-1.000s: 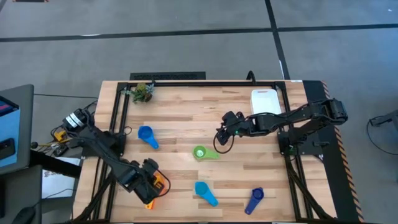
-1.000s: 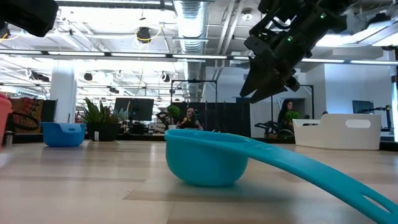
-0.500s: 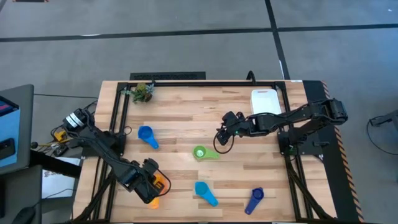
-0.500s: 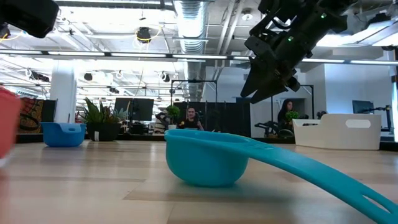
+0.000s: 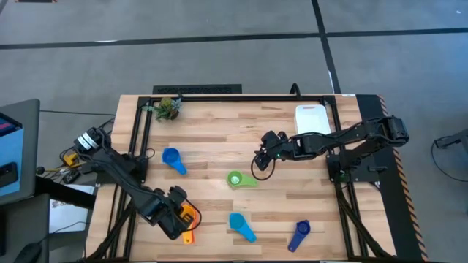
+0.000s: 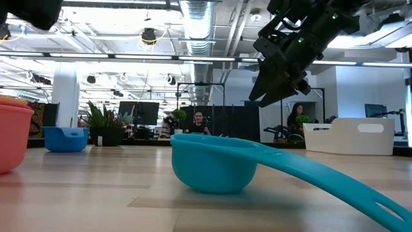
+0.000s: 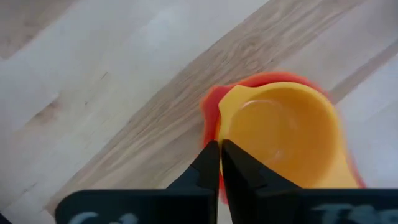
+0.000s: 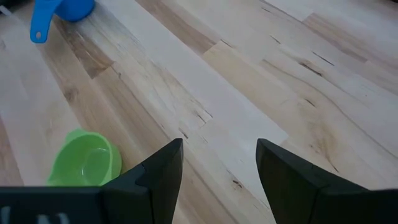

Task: Nest measuring cups in basket
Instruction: Stack the yellow measuring cup on top of the red measuring cup, then stack the blue measuring cup on top of the red measuring cup

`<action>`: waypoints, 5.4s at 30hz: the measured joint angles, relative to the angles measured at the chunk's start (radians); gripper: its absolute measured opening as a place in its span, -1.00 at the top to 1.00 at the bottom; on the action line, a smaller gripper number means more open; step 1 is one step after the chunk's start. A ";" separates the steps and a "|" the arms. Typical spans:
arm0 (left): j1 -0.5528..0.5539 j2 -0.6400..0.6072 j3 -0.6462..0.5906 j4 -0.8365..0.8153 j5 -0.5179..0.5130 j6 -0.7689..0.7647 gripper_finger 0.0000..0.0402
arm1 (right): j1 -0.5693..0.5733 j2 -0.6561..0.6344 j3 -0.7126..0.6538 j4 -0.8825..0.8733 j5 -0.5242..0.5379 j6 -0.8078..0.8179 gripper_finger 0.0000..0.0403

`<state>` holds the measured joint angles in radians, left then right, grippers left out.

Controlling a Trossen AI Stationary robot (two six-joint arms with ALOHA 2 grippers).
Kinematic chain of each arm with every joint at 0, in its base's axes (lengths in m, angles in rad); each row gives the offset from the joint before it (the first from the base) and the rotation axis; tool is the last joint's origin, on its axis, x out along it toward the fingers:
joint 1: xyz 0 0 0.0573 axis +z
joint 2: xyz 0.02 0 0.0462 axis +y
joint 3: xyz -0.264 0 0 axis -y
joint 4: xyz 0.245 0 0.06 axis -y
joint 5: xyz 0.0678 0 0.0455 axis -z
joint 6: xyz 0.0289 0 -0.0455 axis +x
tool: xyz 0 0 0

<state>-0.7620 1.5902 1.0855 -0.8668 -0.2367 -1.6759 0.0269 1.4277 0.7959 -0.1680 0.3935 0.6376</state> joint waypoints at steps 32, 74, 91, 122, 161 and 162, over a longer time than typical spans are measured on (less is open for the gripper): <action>0.181 -0.027 0.307 -0.346 -0.389 0.319 1.00 | 0.024 0.000 0.000 -0.022 0.000 0.001 -0.12; 0.327 -0.027 -0.121 0.167 -0.370 0.485 0.96 | 0.419 0.000 0.000 -0.111 0.222 0.399 -0.12; 0.378 -0.154 -0.123 -0.227 -0.483 0.494 0.37 | 0.488 0.000 0.000 -0.114 0.350 0.516 -0.12; 0.565 -0.771 -0.568 -0.189 -0.427 0.324 0.25 | 0.415 0.064 0.000 -0.078 0.282 0.490 -0.12; 0.756 -0.479 -0.537 0.039 -0.282 0.722 0.94 | 0.282 0.064 0.000 -0.063 0.258 0.316 -0.12; 0.755 -0.485 -0.528 0.033 -0.281 0.740 0.96 | 0.277 0.064 0.000 -0.060 0.258 0.305 -0.12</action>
<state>-0.0070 1.1048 0.5575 -0.8338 -0.5178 -0.9356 0.3035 1.4918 0.7959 -0.2278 0.6517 0.9425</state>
